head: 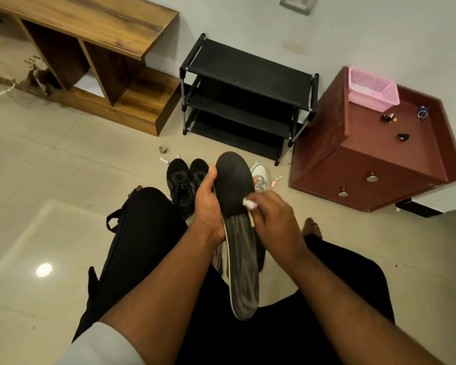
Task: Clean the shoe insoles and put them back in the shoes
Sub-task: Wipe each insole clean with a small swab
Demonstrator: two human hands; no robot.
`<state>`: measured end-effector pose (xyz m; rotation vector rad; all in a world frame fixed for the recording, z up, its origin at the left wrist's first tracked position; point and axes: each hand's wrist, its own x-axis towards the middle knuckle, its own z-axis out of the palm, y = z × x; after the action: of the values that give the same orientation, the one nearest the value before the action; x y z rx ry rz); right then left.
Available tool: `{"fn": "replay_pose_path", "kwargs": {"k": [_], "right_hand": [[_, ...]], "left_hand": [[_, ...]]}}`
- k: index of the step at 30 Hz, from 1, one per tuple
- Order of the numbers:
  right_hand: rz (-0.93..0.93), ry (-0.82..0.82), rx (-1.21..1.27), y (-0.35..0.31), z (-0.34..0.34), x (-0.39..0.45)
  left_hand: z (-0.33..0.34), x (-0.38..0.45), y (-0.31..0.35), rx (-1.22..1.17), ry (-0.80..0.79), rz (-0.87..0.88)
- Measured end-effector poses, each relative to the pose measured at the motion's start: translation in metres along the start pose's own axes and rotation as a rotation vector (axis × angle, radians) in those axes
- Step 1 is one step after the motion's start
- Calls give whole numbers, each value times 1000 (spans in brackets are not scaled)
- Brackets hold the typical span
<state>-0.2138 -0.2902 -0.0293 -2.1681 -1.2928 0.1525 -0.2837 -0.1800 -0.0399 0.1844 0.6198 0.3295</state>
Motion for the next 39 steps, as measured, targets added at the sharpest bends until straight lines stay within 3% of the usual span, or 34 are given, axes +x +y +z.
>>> {"fn": "replay_pose_path", "kwargs": {"k": [4, 9, 12, 16, 19, 24, 30, 35, 39], "right_hand": [[126, -28, 128, -4, -6, -35], [698, 232, 874, -14, -13, -39], [784, 312, 961, -19, -8, -31], [702, 386, 833, -22, 0, -12], [667, 370, 699, -23, 4, -6], [638, 340, 729, -24, -6, -7], [292, 336, 352, -13, -27, -1], [-16, 166, 100, -17, -33, 0], [-136, -15, -106, -18, -21, -11]], "left_hand": [[3, 1, 0, -38, 30, 20], [1, 1, 2, -106, 2, 101], [3, -2, -4, -72, -56, 116], [6, -14, -14, 30, -126, 12], [6, -18, -13, 53, -149, 29], [-2, -11, -3, 50, -63, 42], [-5, -10, -2, 88, -90, -96], [-2, -7, -2, 106, -100, -54], [-5, -7, -3, 39, -100, -81]]}}
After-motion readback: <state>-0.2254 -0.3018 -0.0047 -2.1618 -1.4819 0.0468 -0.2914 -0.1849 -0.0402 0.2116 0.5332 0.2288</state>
